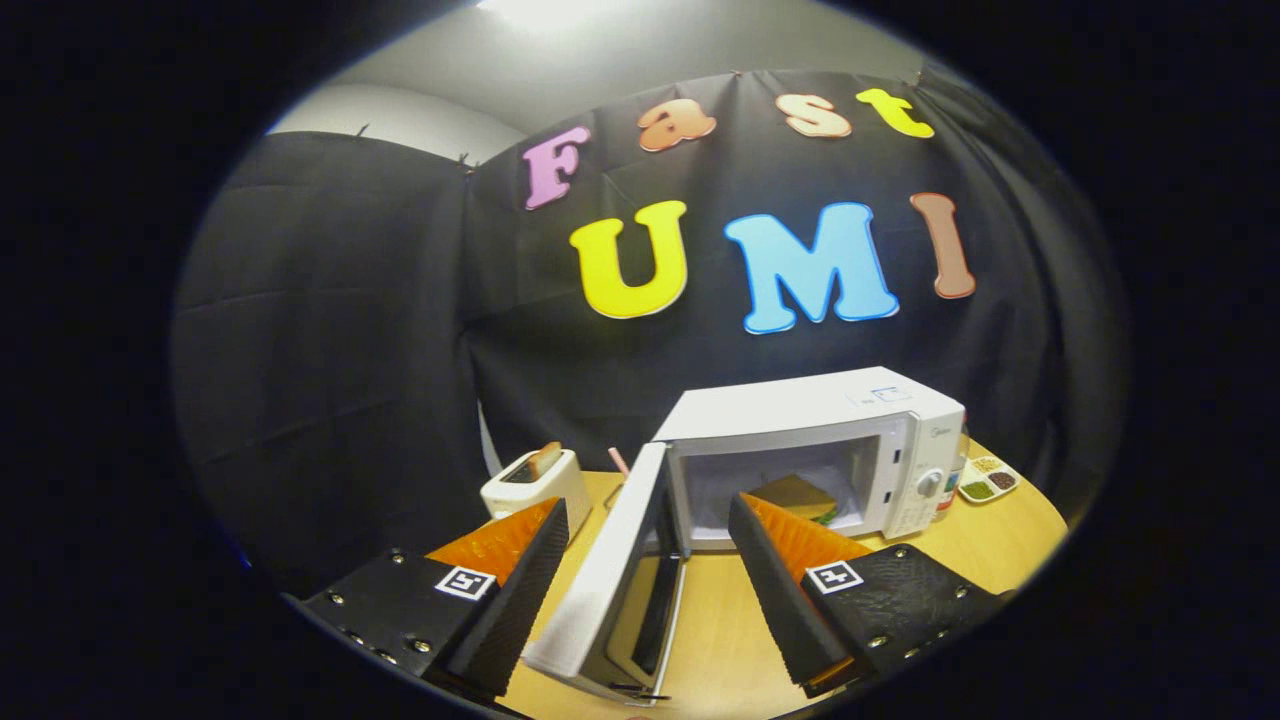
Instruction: Open the microwave, put the food inside, and close the microwave door.
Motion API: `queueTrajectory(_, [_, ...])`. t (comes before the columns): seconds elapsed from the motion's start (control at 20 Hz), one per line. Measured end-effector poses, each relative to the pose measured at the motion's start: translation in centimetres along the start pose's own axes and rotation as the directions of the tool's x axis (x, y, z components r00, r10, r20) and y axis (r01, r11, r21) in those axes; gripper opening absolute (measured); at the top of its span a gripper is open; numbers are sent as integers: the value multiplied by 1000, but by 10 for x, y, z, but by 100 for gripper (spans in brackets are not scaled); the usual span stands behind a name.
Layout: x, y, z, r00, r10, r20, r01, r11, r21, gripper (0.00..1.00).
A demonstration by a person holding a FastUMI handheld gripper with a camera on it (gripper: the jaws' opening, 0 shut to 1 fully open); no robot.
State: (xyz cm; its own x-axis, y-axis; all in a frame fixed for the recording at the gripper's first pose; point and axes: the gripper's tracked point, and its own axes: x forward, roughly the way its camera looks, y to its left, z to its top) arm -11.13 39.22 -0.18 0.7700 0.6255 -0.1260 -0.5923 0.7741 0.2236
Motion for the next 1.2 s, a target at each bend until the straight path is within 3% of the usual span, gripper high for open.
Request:
queueTrajectory(0.2, [-8, 66, 0, 990, 137, 16, -137, 990, -47, 97])
queueTrajectory(0.35, [-7, 104, -20, 974, 227, -22, -228, 973, -45, 88])
queueTrajectory(0.45, [-7, 127, -37, 960, 274, -60, -277, 959, -53, 88])
queueTrajectory(0.55, [-13, 145, -55, 944, 317, -94, -322, 945, -50, 74])
queueTrajectory(0.65, [-17, 154, -74, 932, 336, -132, -346, 937, -57, 70])
queueTrajectory(0.75, [-22, 161, -95, 916, 359, -181, -375, 925, -62, 47])
queueTrajectory(0.8, [-22, 160, -106, 912, 355, -204, -376, 924, -73, 47])
queueTrajectory(0.9, [-24, 145, -114, 928, 307, -213, -332, 939, -93, 2])
queueTrajectory(0.95, [-23, 148, -124, 917, 319, -238, -346, 935, -80, 9])
queueTrajectory(1.0, [-23, 145, -130, 915, 315, -254, -344, 936, -78, 9])
queueTrajectory(1.2, [-23, 127, -147, 908, 302, -290, -335, 939, -72, 2])
